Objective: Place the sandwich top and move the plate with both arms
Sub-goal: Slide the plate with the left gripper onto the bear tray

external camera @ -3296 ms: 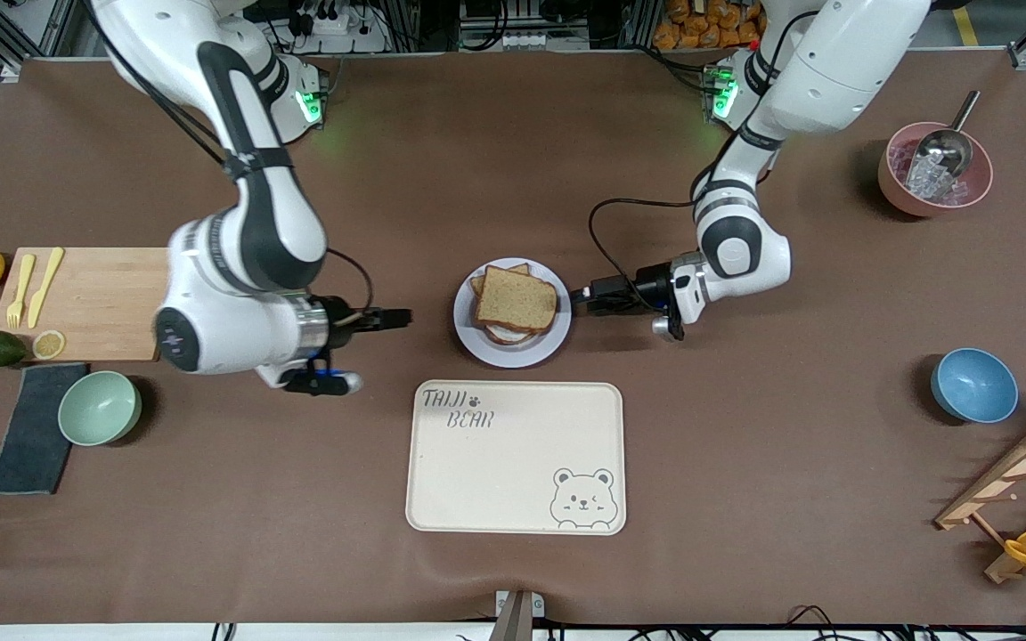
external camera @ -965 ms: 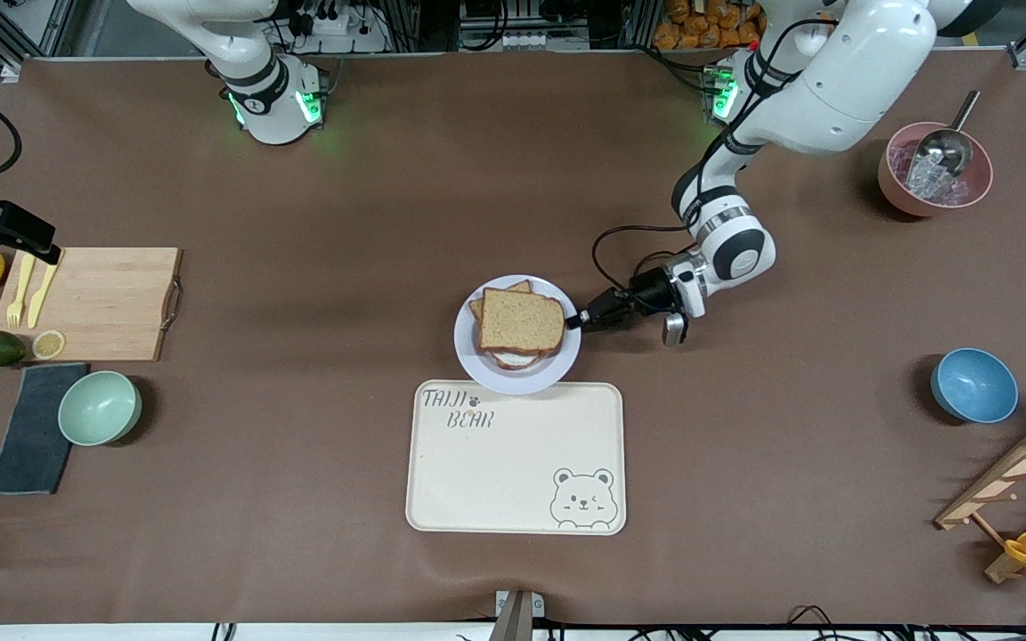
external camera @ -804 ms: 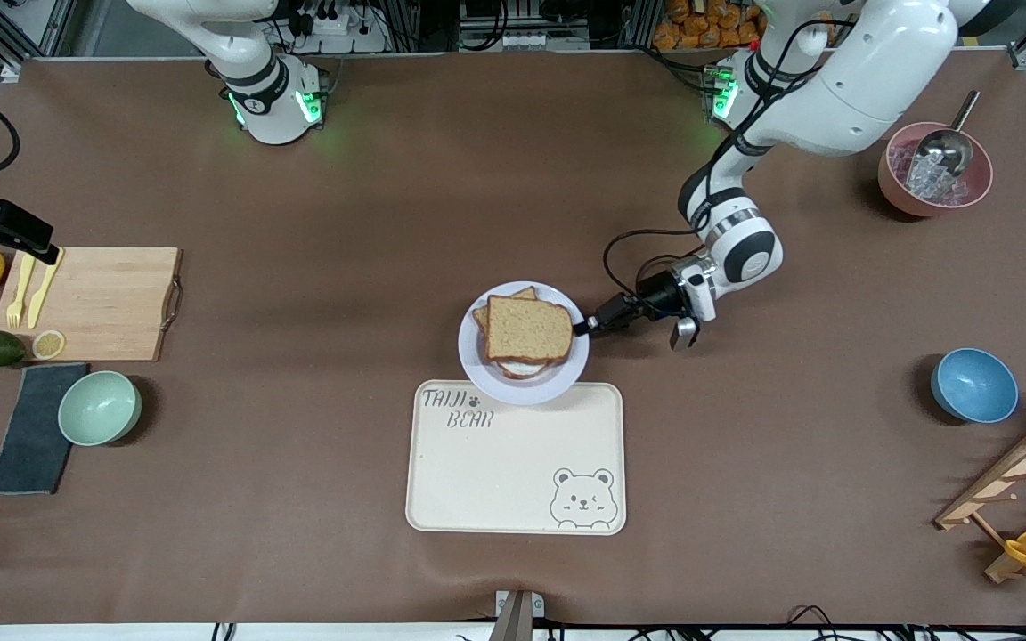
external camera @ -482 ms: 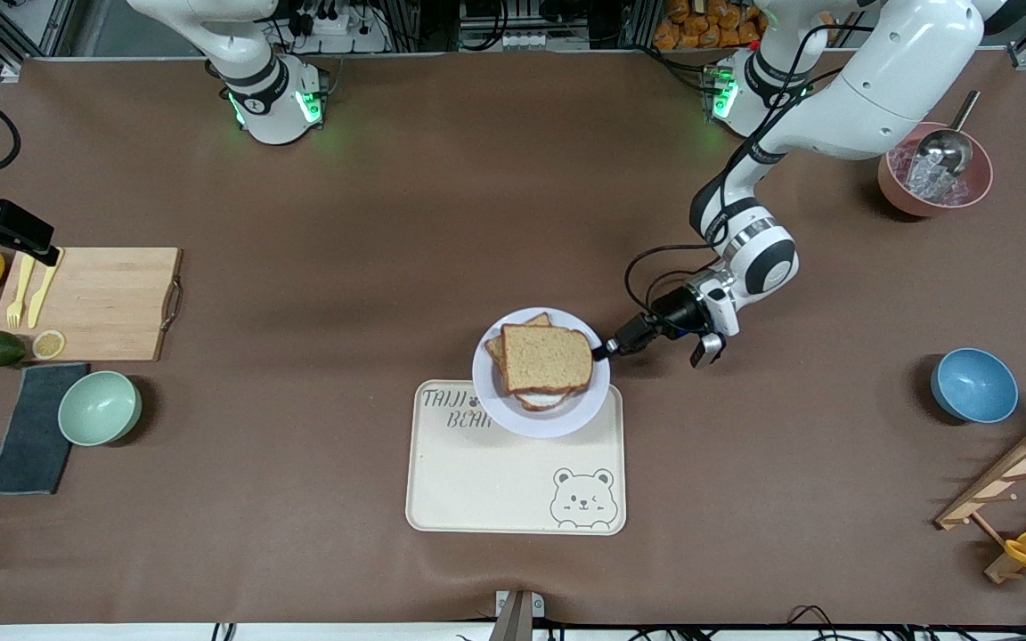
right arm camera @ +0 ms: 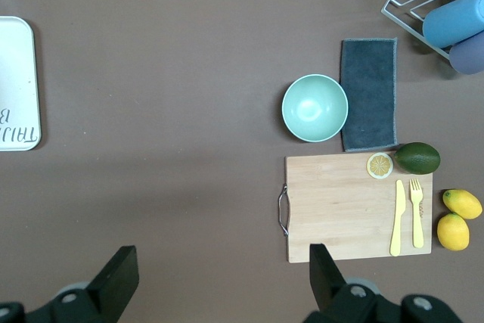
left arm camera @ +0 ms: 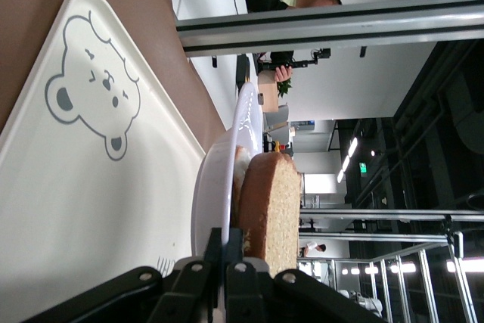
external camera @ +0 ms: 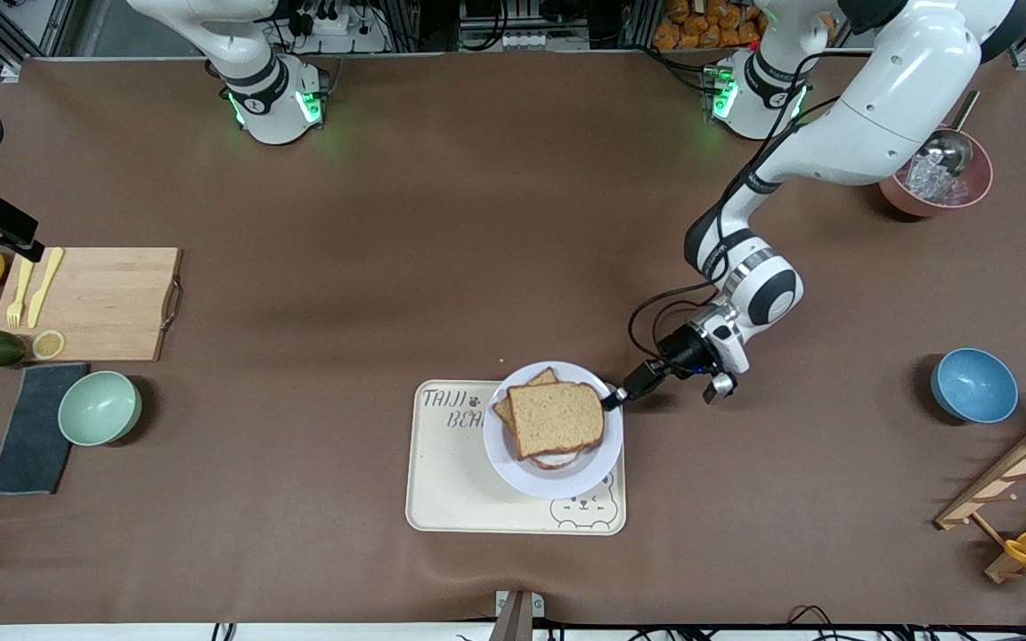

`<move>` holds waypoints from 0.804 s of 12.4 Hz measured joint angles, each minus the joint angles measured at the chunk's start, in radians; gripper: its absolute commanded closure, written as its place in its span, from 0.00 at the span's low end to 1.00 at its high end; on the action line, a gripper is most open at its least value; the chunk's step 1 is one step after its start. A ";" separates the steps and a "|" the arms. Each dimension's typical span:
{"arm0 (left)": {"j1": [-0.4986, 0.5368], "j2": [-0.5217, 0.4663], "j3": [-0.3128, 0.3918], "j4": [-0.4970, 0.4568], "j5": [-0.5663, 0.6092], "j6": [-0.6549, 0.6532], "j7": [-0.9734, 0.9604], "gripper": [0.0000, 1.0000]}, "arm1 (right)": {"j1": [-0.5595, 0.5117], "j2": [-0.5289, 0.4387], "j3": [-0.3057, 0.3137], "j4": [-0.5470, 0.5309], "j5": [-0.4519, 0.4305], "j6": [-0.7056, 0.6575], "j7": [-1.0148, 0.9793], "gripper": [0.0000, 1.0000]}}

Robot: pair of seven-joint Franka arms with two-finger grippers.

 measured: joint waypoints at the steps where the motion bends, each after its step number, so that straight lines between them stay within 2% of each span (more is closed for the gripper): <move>1: -0.017 0.021 0.000 0.039 -0.008 0.026 -0.010 1.00 | 0.000 0.000 0.001 0.000 0.000 0.000 0.000 0.00; 5: -0.101 0.116 0.004 0.154 -0.054 0.082 -0.014 1.00 | 0.022 0.000 -0.019 0.000 0.000 -0.001 0.000 0.00; 9: -0.142 0.170 0.046 0.204 -0.056 0.096 -0.014 1.00 | 0.027 0.000 -0.037 0.000 0.033 -0.001 0.001 0.00; 10: -0.149 0.178 0.057 0.216 -0.056 0.095 -0.013 0.85 | 0.027 0.000 -0.039 0.000 0.037 -0.001 0.001 0.00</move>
